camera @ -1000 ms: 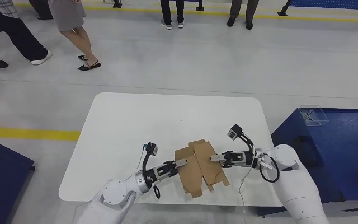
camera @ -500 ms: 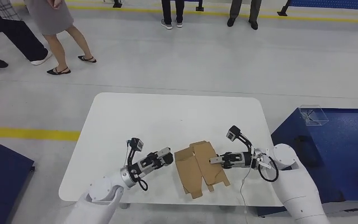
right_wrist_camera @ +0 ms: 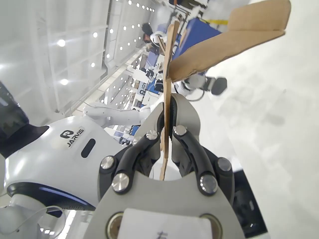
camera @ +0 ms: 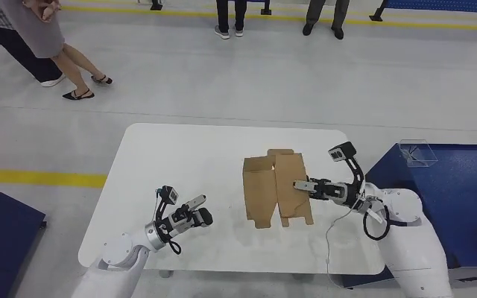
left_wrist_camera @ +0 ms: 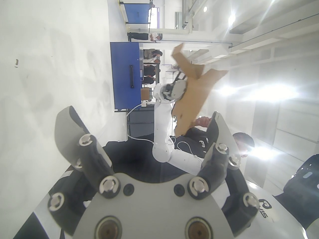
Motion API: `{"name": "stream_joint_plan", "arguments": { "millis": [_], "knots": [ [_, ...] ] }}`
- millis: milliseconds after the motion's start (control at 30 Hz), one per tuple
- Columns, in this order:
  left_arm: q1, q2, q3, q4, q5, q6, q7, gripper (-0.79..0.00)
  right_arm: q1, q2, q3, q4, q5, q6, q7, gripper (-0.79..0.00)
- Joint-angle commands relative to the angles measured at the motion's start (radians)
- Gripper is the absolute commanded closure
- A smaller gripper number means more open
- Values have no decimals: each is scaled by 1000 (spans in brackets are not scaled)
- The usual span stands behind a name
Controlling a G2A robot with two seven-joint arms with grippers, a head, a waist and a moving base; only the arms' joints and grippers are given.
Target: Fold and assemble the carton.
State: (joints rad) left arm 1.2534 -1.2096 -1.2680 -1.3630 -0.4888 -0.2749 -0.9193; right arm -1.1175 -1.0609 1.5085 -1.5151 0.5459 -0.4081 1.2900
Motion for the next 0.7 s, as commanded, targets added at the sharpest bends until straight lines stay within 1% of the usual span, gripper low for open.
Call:
{"name": "stream_joint_plan", "arguments": {
  "millis": [0,67,167,267,367,400,467,567,667],
  "knots": [
    [0,0,0,0,0,0,0,-785,-6,-2,13,-79,42,-45,-45,0],
    [0,0,0,0,0,0,0,-785,-16,-4,22,-159,33,-110,-86,0],
    [0,0,0,0,0,0,0,-785,-35,-6,18,-250,5,-167,-142,0],
    [0,0,0,0,0,0,0,-785,-40,-8,6,-286,-36,-178,-193,0],
    [0,0,0,0,0,0,0,-785,-38,-11,-25,-280,-13,-146,-220,0],
    [0,0,0,0,0,0,0,-785,-34,-12,-42,-268,15,-120,-217,0],
    [0,0,0,0,0,0,0,-785,-19,-16,-85,-232,125,-41,-187,0],
    [0,0,0,0,0,0,0,-785,22,-24,-155,-158,363,151,-95,0],
    [0,0,0,0,0,0,0,-785,56,-40,-254,-68,598,397,-10,0]
  ]
}}
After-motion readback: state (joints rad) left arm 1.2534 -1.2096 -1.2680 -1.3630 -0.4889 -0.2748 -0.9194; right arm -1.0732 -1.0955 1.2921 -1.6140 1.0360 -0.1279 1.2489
